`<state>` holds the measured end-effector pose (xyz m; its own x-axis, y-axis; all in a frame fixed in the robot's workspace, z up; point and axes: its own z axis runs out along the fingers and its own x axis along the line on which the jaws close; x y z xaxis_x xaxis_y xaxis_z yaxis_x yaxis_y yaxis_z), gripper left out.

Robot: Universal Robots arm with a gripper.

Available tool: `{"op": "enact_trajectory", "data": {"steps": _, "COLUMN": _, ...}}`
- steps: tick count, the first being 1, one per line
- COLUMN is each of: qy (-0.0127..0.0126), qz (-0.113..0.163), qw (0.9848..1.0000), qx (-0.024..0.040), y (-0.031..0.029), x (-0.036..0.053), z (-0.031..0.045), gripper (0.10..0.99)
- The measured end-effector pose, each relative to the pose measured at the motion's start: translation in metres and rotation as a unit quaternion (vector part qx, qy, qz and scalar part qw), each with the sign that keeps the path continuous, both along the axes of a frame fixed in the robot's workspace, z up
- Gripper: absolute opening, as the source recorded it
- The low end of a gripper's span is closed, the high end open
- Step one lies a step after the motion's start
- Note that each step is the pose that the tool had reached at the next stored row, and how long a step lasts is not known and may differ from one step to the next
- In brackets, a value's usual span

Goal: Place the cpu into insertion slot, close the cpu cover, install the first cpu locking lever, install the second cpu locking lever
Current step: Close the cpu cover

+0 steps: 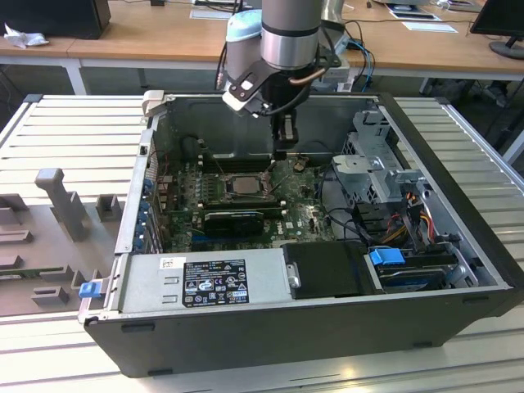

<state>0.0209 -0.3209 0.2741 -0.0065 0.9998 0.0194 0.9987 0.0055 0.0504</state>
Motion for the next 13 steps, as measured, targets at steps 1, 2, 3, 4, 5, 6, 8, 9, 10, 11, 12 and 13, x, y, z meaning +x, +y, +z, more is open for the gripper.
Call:
{"op": "enact_trajectory", "data": {"steps": 1, "qy": 0.0000, "qz": 0.000, "qw": 1.0000, "qx": 0.0000, "y": 0.0000, "x": 0.0063, "z": 0.0000, "gripper": 0.106}}
{"op": "enact_trajectory", "data": {"steps": 2, "qy": 0.0001, "qz": 0.000, "qw": 1.0000, "qx": 0.0000, "y": 0.0000, "x": 0.0116, "z": 0.0000, "gripper": 0.106}}
{"op": "enact_trajectory", "data": {"steps": 3, "qy": 0.0004, "qz": 0.000, "qw": 1.0000, "qx": 0.0000, "y": 0.0000, "x": 0.0146, "z": 0.0000, "gripper": 0.106}}
{"op": "enact_trajectory", "data": {"steps": 4, "qy": 0.0006, "qz": 0.000, "qw": 1.0000, "qx": -0.0001, "y": 0.0000, "x": 0.0176, "z": 0.0000, "gripper": 0.106}}
{"op": "enact_trajectory", "data": {"steps": 5, "qy": 0.0010, "qz": 0.000, "qw": 1.0000, "qx": 0.0000, "y": 0.0001, "x": 0.0209, "z": -0.0010, "gripper": 0.106}}
{"op": "enact_trajectory", "data": {"steps": 6, "qy": 0.0012, "qz": 0.000, "qw": 1.0000, "qx": -0.0001, "y": 0.0000, "x": 0.0237, "z": -0.0025, "gripper": 0.106}}
{"op": "enact_trajectory", "data": {"steps": 8, "qy": 0.0013, "qz": 0.000, "qw": 1.0000, "qx": -0.0001, "y": 0.0000, "x": 0.0290, "z": -0.0062, "gripper": 0.106}}
{"op": "enact_trajectory", "data": {"steps": 9, "qy": 0.0013, "qz": 0.001, "qw": 1.0000, "qx": -0.0002, "y": 0.0000, "x": 0.0303, "z": -0.0079, "gripper": 0.106}}
{"op": "enact_trajectory", "data": {"steps": 10, "qy": 0.0013, "qz": 0.001, "qw": 1.0000, "qx": -0.0001, "y": 0.0000, "x": 0.0310, "z": -0.0097, "gripper": 0.106}}
{"op": "enact_trajectory", "data": {"steps": 11, "qy": 0.0013, "qz": 0.001, "qw": 1.0000, "qx": -0.0001, "y": 0.0001, "x": 0.0319, "z": -0.0124, "gripper": 0.106}}
{"op": "enact_trajectory", "data": {"steps": 12, "qy": 0.0013, "qz": 0.002, "qw": 1.0000, "qx": -0.0001, "y": 0.0001, "x": 0.0321, "z": -0.0142, "gripper": 0.106}}
{"op": "enact_trajectory", "data": {"steps": 13, "qy": 0.0013, "qz": 0.002, "qw": 1.0000, "qx": -0.0001, "y": 0.0001, "x": 0.0321, "z": -0.0171, "gripper": 0.106}}
